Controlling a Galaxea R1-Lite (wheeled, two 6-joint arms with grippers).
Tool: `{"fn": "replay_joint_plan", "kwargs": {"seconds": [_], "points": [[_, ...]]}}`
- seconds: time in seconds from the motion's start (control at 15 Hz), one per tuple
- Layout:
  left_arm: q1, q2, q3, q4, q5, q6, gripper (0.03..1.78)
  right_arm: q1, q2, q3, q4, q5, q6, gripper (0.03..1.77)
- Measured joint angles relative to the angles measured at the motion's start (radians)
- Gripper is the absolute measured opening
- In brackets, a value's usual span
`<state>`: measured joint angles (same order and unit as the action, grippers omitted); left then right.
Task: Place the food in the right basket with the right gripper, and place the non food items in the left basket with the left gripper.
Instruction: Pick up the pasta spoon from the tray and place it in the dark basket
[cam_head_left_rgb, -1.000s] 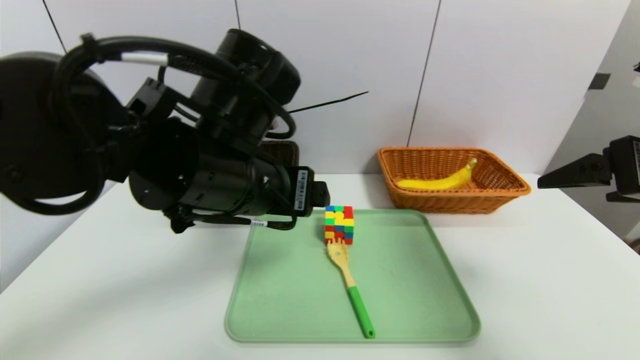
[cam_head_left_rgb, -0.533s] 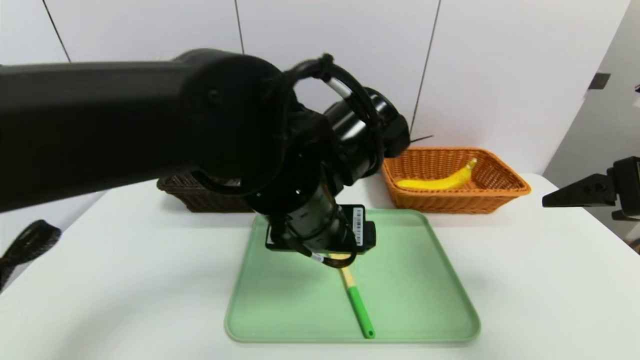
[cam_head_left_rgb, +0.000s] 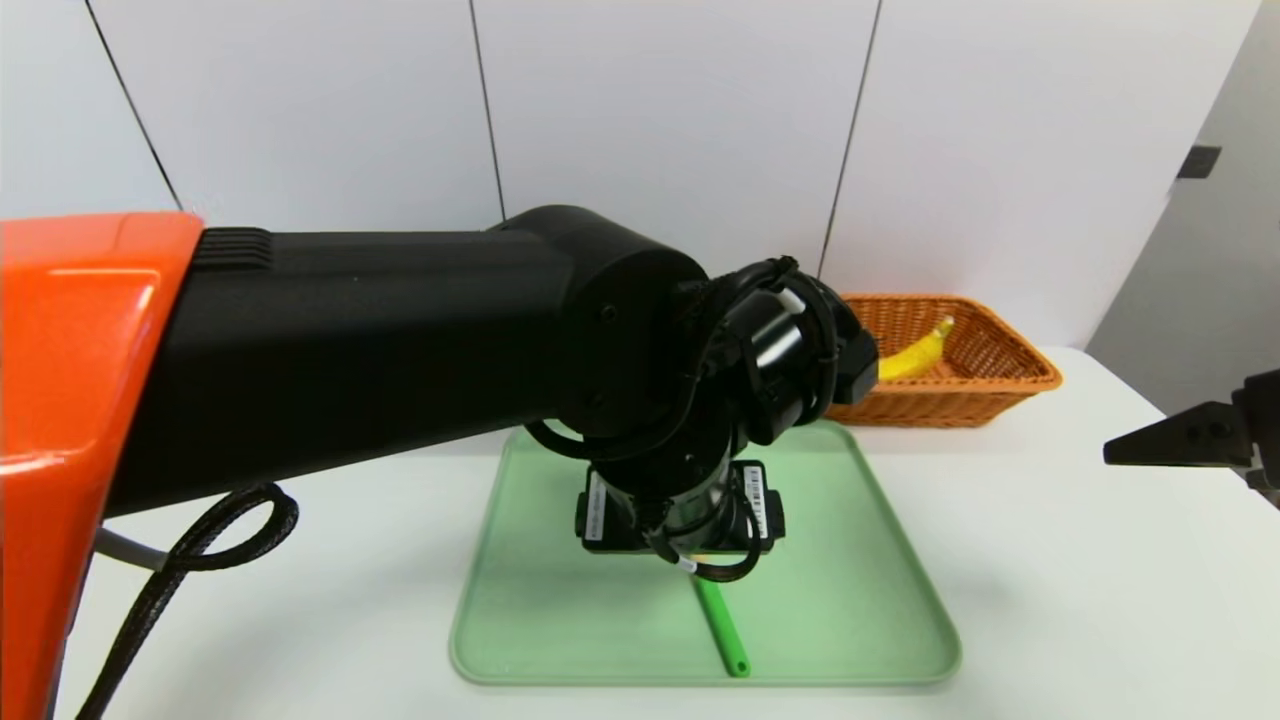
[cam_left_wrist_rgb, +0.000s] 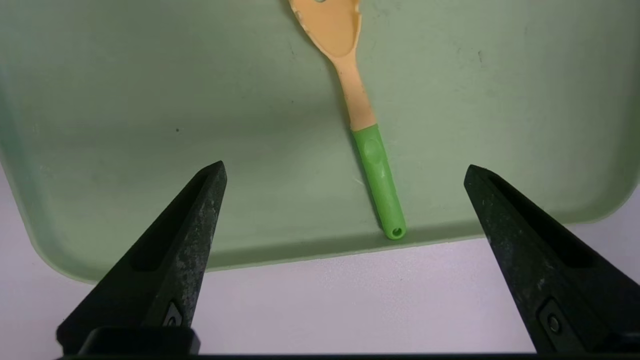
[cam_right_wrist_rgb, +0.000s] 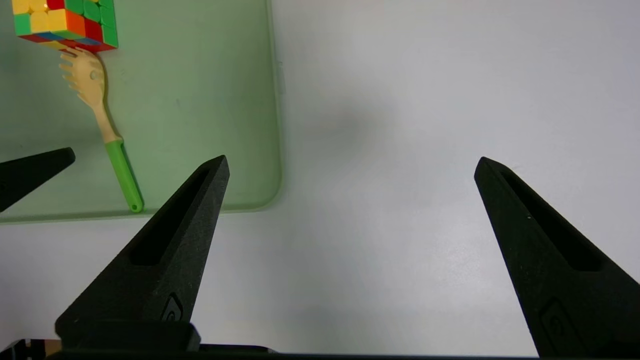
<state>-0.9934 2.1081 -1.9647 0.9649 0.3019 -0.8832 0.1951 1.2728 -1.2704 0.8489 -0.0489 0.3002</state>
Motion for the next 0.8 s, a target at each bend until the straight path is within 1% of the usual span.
{"fn": "replay_joint_plan", "kwargs": {"seconds": [0.2,0.4,0.67,0.8], "points": [[-0.012,0.009,0.000,-0.001,0.006,-0.066,1.69,0.000,-0.011,0.017,0.000,0.001,0.002,1.69],[-0.014,0.024,0.000,-0.007,0.004,-0.106,1.69,-0.002,-0.027,0.037,-0.001,0.001,0.002,1.69],[-0.013,0.050,-0.001,-0.009,0.004,-0.110,1.69,-0.017,-0.045,0.067,-0.001,0.000,0.002,1.69],[-0.013,0.064,-0.001,-0.009,0.005,-0.109,1.69,-0.028,-0.050,0.084,0.000,-0.012,0.001,1.69]]}}
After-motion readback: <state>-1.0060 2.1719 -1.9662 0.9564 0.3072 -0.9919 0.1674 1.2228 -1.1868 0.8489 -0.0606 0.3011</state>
